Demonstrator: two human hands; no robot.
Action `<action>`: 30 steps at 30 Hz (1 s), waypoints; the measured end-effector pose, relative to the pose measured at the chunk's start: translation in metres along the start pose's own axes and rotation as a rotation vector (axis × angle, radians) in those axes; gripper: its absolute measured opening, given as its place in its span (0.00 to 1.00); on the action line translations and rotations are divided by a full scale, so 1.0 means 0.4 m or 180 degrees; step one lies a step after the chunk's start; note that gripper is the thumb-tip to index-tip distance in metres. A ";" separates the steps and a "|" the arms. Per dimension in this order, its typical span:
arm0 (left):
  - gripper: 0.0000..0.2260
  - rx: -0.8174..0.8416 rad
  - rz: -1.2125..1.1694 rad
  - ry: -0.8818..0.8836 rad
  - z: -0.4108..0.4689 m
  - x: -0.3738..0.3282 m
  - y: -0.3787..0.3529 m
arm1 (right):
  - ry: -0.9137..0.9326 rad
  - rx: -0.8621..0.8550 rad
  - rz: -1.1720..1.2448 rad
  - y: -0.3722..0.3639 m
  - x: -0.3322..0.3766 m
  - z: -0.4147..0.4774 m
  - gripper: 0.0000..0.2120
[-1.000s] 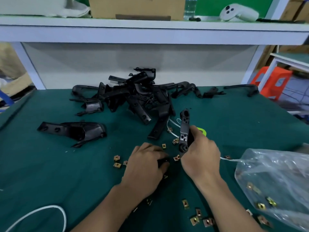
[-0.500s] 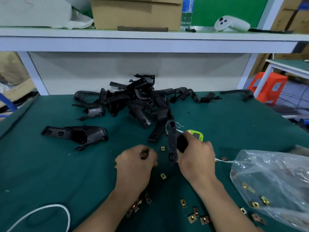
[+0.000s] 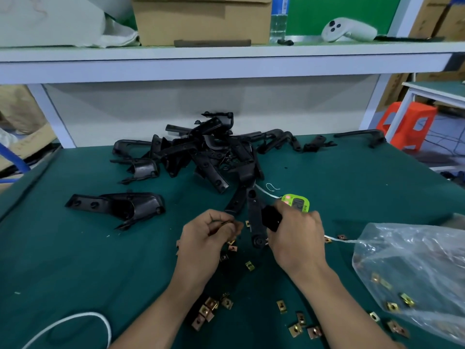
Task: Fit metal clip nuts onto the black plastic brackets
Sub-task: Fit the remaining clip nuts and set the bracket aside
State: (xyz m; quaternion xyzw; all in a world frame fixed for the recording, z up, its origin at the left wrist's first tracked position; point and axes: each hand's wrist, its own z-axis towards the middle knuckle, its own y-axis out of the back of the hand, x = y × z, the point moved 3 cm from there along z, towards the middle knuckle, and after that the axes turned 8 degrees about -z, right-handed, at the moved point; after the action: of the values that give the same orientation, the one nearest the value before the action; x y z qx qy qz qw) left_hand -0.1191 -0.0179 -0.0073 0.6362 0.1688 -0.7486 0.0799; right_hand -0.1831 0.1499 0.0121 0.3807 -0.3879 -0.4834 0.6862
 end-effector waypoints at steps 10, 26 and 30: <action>0.10 0.0000 0.0083 0.0075 0.012 0.004 0.020 | 0.0307 0.0064 -0.0033 -0.012 0.025 0.004 0.21; 0.12 0.0222 -0.0576 0.0469 0.002 0.004 -0.001 | 0.0095 0.0295 -0.0215 -0.007 0.004 0.007 0.20; 0.10 0.0109 -0.0562 0.0518 0.002 -0.004 -0.004 | 0.0040 0.0189 0.0002 0.000 0.000 0.006 0.18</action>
State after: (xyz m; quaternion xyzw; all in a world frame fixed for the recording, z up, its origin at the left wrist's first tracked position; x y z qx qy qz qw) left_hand -0.1203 -0.0170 -0.0055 0.6788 0.2173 -0.7014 -0.0111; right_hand -0.1850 0.1494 0.0130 0.4039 -0.3979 -0.4691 0.6771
